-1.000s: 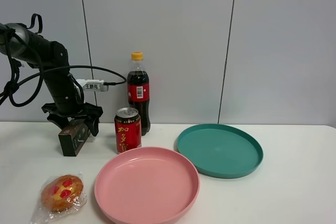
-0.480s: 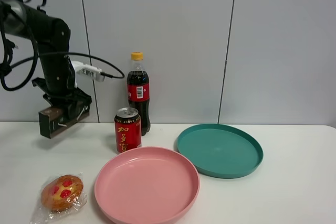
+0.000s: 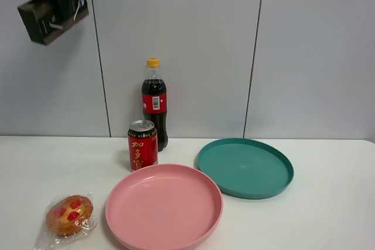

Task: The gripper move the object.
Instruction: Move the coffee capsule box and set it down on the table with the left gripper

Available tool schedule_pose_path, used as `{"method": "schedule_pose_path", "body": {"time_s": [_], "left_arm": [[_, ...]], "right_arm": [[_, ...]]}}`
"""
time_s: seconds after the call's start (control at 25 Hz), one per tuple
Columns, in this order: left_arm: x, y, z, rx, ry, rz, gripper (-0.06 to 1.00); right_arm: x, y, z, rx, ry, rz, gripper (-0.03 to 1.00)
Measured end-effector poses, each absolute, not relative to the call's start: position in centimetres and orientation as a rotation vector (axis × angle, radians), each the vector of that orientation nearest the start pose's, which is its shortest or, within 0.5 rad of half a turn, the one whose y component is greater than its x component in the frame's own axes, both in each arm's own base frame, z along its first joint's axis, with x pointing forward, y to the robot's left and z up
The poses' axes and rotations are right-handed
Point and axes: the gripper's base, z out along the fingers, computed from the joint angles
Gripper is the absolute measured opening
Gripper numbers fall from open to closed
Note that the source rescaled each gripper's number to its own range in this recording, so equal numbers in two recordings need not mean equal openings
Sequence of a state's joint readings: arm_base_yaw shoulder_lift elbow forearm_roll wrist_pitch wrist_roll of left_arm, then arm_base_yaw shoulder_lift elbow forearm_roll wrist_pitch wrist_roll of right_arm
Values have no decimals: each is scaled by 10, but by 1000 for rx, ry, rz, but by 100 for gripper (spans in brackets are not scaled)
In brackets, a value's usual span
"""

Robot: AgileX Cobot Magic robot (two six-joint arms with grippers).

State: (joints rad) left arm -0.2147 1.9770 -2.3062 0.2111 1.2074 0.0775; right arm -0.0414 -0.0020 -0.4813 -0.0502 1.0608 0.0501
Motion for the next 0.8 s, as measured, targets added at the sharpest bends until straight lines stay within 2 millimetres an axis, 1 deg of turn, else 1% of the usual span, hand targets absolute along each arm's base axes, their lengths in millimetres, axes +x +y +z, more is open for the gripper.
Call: {"method": "schedule_pose_path", "body": {"time_s": [0.08, 0.16, 0.28, 0.32, 0.36, 0.44, 0.52, 0.6, 0.68, 0.72, 0.76, 0.8], "left_arm": [[406, -90, 454, 365, 2233, 167, 0], [386, -114, 475, 421, 2157, 120, 0], [361, -158, 489, 540, 2086, 39, 0], [361, -158, 489, 540, 2086, 39, 0], [344, -190, 493, 627, 2047, -18, 0], [331, -217, 491, 708, 2024, -62, 0], [320, -243, 485, 814, 2000, -80, 0], [311, -268, 474, 961, 1963, -74, 0], [302, -298, 458, 1179, 1889, -48, 0], [299, -309, 450, 1285, 1844, -31, 0], [299, -309, 450, 1285, 1844, -31, 0], [295, -325, 438, 1421, 1783, -18, 0]], "right_arm": [[-3, -4, 272, 96, 2058, -55, 100], [-3, -4, 272, 96, 2058, -55, 100], [-3, -4, 272, 96, 2058, -55, 100], [-3, -4, 272, 96, 2058, -55, 100], [-3, -4, 272, 96, 2058, -55, 100], [-3, -4, 272, 96, 2058, -55, 100], [-3, -4, 272, 96, 2058, -55, 100], [-3, -4, 272, 96, 2058, -55, 100], [-3, -4, 272, 96, 2058, -55, 100], [-3, -4, 272, 96, 2058, -55, 100], [-3, -4, 272, 96, 2058, -55, 100], [-3, -4, 272, 96, 2058, -55, 100]]}}
